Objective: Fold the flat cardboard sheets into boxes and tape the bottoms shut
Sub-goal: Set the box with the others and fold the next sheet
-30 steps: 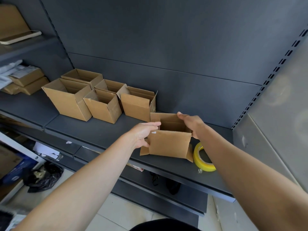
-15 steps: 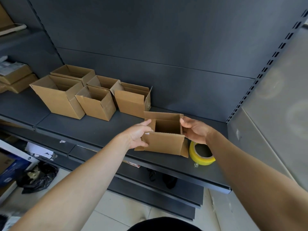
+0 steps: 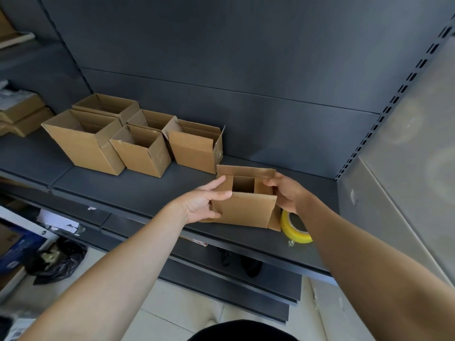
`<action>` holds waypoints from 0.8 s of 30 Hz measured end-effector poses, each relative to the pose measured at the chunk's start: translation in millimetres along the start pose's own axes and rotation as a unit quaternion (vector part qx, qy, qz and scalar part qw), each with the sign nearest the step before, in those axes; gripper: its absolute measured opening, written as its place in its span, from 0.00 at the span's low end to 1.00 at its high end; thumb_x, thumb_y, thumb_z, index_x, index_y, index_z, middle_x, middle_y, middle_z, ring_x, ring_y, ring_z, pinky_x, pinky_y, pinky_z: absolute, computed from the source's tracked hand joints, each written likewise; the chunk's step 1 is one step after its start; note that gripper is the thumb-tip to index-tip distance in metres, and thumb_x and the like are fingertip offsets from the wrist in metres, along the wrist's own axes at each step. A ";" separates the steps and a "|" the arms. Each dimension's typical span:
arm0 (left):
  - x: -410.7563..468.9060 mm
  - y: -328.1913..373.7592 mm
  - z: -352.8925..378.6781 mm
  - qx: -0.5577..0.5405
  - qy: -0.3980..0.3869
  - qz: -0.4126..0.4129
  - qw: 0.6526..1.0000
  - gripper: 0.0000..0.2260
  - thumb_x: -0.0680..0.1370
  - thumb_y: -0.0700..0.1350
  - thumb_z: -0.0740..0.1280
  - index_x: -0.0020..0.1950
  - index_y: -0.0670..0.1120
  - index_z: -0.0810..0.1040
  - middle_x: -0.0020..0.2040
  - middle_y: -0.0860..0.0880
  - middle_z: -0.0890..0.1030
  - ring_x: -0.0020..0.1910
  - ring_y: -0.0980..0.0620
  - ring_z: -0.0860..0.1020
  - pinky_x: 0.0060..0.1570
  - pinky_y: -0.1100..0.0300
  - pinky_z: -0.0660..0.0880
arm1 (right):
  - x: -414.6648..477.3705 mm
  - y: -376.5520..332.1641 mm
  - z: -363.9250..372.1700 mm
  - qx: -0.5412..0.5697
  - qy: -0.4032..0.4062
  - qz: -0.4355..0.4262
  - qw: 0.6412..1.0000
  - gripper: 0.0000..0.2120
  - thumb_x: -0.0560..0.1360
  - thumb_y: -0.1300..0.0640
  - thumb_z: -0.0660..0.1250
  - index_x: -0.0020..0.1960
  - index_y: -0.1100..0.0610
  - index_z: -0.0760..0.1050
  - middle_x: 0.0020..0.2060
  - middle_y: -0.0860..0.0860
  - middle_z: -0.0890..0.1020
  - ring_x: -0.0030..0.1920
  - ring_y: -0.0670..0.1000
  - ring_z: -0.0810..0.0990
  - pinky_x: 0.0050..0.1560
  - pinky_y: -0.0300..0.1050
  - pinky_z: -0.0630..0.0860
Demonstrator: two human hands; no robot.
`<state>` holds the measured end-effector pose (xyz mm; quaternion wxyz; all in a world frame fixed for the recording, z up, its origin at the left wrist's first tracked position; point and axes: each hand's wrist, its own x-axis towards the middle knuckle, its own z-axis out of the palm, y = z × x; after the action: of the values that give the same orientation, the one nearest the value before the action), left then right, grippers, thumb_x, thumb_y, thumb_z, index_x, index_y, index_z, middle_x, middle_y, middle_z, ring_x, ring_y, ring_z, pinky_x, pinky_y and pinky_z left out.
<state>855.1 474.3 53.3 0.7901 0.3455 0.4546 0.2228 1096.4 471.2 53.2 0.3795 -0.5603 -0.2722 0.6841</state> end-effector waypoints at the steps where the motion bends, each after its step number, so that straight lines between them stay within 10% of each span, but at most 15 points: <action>1: 0.1 -0.5 0.4 0.004 0.000 0.000 1.000 0.37 0.65 0.44 0.76 0.72 0.55 0.67 0.78 0.46 0.52 0.76 0.42 0.48 0.68 0.34 0.57 | -1.6 0.5 -0.2 0.019 -0.017 0.000 1.000 0.15 0.79 0.59 0.61 0.65 0.54 0.70 0.62 0.57 0.76 0.59 0.57 0.77 0.62 0.54 0.73; 8: -0.5 -1.1 11.0 0.014 0.058 0.011 0.998 0.21 0.64 0.48 0.76 0.57 0.56 0.80 0.72 0.47 0.66 0.73 0.41 0.58 0.64 0.33 0.64 | 0.5 -1.9 3.5 0.087 -0.051 0.033 0.994 0.29 0.74 0.33 0.58 0.61 0.56 0.70 0.57 0.55 0.78 0.58 0.56 0.79 0.60 0.54 0.75; 14: 8.4 -8.0 26.8 0.082 0.237 0.058 0.966 0.12 0.73 0.43 0.72 0.54 0.53 0.74 0.63 0.48 0.72 0.55 0.46 0.72 0.48 0.35 0.77 | -0.7 -1.9 9.0 0.089 -0.024 0.026 0.995 0.21 0.79 0.44 0.60 0.64 0.57 0.71 0.59 0.57 0.78 0.57 0.57 0.79 0.50 0.51 0.78; 20: 7.9 -4.8 35.0 0.072 0.242 0.068 0.965 0.37 0.75 0.39 0.70 0.71 0.67 0.53 0.75 0.49 0.59 0.68 0.41 0.66 0.52 0.30 0.72 | -2.5 -0.4 8.5 0.062 -0.010 0.002 0.998 0.14 0.79 0.57 0.60 0.64 0.56 0.73 0.61 0.57 0.76 0.58 0.57 0.76 0.48 0.49 0.77; 24: 7.7 -4.3 40.6 0.107 0.222 0.068 0.967 0.24 0.78 0.39 0.66 0.65 0.65 0.69 0.68 0.48 0.67 0.55 0.46 0.73 0.54 0.32 0.73 | 0.1 2.4 10.5 -0.015 0.006 -0.003 1.000 0.18 0.78 0.66 0.61 0.67 0.55 0.71 0.60 0.57 0.76 0.57 0.56 0.78 0.48 0.47 0.77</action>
<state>894.4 462.6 60.0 0.6107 0.4001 0.6153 0.2973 1085.6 470.5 53.6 0.3749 -0.5692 -0.2817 0.6754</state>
